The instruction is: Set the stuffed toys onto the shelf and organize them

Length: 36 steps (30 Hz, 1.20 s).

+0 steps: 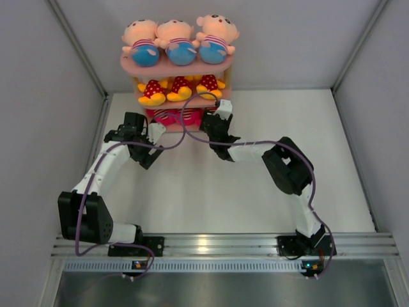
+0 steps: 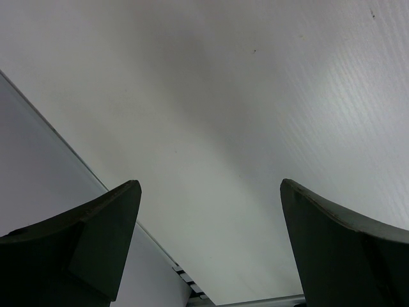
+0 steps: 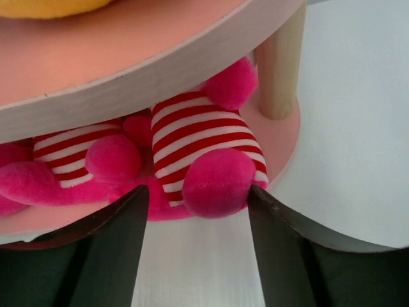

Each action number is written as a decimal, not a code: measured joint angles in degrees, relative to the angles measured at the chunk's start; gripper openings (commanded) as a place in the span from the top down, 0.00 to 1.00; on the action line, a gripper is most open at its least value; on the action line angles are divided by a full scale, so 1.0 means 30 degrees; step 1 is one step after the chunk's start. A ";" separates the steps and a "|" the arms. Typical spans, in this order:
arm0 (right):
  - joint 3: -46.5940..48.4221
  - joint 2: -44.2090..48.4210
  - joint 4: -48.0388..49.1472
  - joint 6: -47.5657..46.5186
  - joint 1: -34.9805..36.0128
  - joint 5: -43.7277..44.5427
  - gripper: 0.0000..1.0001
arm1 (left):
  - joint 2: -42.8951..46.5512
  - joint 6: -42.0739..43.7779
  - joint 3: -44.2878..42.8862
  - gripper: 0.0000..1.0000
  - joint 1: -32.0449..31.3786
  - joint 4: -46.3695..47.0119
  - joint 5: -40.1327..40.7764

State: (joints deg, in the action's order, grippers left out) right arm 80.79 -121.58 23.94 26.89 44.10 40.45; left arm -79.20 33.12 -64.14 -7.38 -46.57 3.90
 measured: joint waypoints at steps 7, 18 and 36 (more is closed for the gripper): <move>-0.2084 0.1632 -0.0481 0.0117 -0.0007 -0.1005 0.01 | 0.0197 0.0000 0.0087 0.04 0.0000 -0.0036 0.0000; -0.5078 1.0047 -0.5005 -0.1093 -0.0612 -0.6295 0.01 | 0.0233 -0.0219 0.0976 0.04 0.0022 -0.0051 0.0211; -1.3733 2.0720 -1.2728 0.0146 -1.6291 -1.1009 0.00 | -0.0940 -0.1887 0.0466 0.06 0.4291 -0.0146 -0.1275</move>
State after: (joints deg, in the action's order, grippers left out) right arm 39.59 -59.42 -14.24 27.33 -4.78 7.42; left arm -82.02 27.46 -62.74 5.50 -47.00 0.08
